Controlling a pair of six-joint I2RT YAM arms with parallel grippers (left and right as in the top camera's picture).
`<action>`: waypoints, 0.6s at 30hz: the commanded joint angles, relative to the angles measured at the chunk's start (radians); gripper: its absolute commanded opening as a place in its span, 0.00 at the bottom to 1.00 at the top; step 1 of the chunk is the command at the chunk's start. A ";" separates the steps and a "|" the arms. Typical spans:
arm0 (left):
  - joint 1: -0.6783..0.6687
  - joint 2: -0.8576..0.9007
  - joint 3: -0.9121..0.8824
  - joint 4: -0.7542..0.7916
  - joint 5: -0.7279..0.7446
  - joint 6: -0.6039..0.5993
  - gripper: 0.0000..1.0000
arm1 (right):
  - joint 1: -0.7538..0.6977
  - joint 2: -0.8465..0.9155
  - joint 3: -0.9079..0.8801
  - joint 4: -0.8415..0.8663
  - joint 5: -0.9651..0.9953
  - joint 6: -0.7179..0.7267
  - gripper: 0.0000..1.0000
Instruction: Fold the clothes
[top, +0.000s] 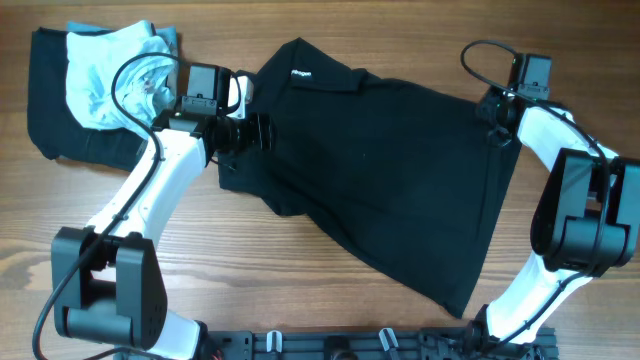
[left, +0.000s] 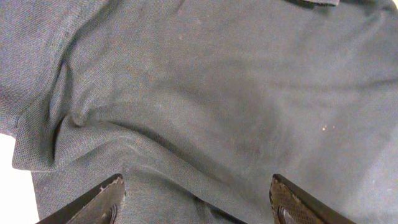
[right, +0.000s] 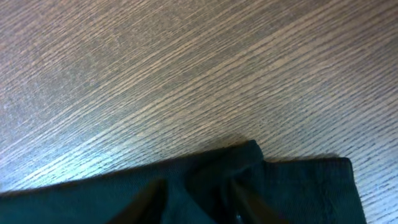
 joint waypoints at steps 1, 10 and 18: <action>-0.003 0.000 -0.005 0.001 -0.006 0.013 0.74 | -0.005 0.019 0.016 0.004 0.008 0.026 0.21; -0.003 0.000 -0.005 0.000 -0.006 0.013 0.75 | -0.098 0.018 0.016 -0.009 0.056 0.024 0.04; -0.003 0.000 -0.005 0.001 -0.006 0.013 0.75 | -0.170 0.018 0.016 -0.010 0.056 -0.009 0.54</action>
